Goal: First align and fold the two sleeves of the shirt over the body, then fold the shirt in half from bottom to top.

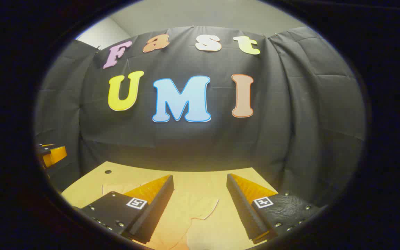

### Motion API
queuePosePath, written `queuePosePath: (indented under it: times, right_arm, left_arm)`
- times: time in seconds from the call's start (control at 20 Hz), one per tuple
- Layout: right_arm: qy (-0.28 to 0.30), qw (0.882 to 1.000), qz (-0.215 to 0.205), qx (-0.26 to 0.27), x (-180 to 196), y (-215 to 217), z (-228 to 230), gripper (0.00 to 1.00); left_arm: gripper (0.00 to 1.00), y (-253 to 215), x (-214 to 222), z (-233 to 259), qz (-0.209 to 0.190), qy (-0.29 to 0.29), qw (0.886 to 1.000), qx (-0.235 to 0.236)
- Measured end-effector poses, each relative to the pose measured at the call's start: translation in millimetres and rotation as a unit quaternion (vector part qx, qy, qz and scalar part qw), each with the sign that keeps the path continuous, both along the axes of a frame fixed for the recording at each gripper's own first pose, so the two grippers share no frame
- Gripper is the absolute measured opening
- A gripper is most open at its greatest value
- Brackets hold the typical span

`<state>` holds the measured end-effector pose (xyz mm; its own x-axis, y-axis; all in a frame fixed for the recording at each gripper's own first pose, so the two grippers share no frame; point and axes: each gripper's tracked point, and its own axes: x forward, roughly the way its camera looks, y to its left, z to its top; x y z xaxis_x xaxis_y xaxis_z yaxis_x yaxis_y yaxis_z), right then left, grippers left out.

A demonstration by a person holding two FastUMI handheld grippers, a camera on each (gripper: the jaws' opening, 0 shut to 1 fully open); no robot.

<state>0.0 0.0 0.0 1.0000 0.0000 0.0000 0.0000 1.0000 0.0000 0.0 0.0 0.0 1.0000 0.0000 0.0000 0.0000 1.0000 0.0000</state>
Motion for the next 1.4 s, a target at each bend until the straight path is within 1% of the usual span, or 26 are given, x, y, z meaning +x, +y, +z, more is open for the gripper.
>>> queuePosePath:
  times: [0.15,0.3,0.35,0.4,0.6,0.85,1.15,1.4]
  right_arm:
    - [0.002,1.0,0.004,-0.002,3,1,-1,0.96]
    - [0.009,1.0,0.01,-0.004,7,3,-6,0.96]
    - [0.012,1.0,0.013,-0.004,9,4,-7,0.96]
    - [0.016,1.0,0.014,-0.003,11,5,-10,0.96]
    - [0.033,0.999,0.018,0.008,17,7,-23,0.96]
    - [0.057,0.998,0.023,0.006,31,10,-40,0.96]
    - [0.109,0.994,0.022,0.01,70,3,-77,0.96]
    - [0.171,0.985,0.01,0.017,114,-11,-120,0.96]
  left_arm:
    - [0.95,1,2,-1,0.001,0.003,1.0,0.0]
    - [0.94,2,2,-1,0.002,0.002,1.0,0.001]
    - [0.95,2,2,0,0.003,0.002,1.0,0.002]
    - [0.94,1,2,-1,0.004,0.002,1.0,0.004]
    - [0.93,2,3,-1,0.01,0.001,1.0,0.011]
    - [0.94,2,2,-3,0.017,0.003,1.0,0.012]
    - [0.94,4,3,-5,0.021,0.001,1.0,0.017]
    - [0.94,8,5,-12,0.026,0.007,1.0,0.016]
